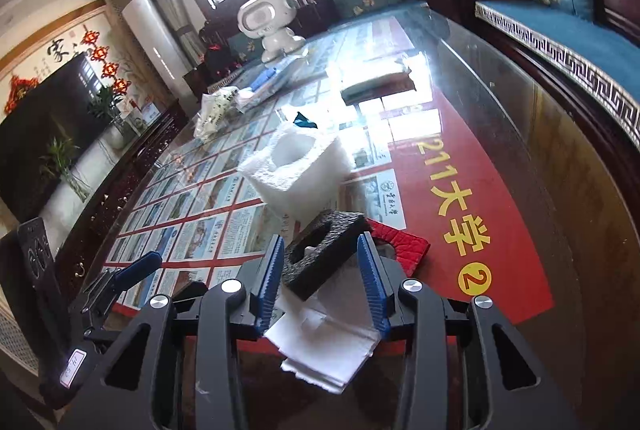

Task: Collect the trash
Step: 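Grasp the black foam block with the right gripper, then lift the black foam block off the white paper with the right gripper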

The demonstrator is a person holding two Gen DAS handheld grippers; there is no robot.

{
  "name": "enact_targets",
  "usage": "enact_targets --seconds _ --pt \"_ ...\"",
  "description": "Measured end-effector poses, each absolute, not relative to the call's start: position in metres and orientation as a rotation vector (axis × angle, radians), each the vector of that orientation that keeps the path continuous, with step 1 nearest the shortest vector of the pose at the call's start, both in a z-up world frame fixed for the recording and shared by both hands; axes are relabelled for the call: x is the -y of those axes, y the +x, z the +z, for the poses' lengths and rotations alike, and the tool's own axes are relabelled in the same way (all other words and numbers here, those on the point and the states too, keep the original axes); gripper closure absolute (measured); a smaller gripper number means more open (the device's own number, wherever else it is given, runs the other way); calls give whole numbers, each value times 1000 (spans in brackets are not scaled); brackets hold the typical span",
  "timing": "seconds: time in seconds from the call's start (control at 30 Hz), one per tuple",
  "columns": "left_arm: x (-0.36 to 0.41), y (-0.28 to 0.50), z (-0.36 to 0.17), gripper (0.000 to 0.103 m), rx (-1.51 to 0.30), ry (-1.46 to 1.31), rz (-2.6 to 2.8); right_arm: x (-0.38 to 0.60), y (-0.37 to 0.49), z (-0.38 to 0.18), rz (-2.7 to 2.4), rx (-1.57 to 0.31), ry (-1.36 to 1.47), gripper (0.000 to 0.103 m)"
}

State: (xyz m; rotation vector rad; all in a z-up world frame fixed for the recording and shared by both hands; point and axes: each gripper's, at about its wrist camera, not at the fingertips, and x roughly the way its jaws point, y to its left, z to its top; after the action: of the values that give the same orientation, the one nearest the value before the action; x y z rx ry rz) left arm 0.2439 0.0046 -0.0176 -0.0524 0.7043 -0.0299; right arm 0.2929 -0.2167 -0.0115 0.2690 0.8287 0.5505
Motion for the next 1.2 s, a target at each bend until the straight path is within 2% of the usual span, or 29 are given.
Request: enact_targets --seconds 0.07,0.4,0.53,0.63,0.93,1.2 --pt "-3 249 -20 4 -710 -45 -27 215 300 -16 545 -857 272 59" --pt "-5 282 -37 4 -786 -23 45 207 319 -33 553 -931 307 59" --pt "-6 293 -47 4 -842 -16 31 203 316 -30 578 -901 286 72" --pt "-8 291 -46 4 -836 -26 29 201 312 -25 609 -862 248 75" --pt "-17 291 -46 4 -846 -65 46 190 291 -2 628 -723 112 80" --pt "-19 288 -45 4 -880 -128 -39 205 288 7 635 -686 176 81"
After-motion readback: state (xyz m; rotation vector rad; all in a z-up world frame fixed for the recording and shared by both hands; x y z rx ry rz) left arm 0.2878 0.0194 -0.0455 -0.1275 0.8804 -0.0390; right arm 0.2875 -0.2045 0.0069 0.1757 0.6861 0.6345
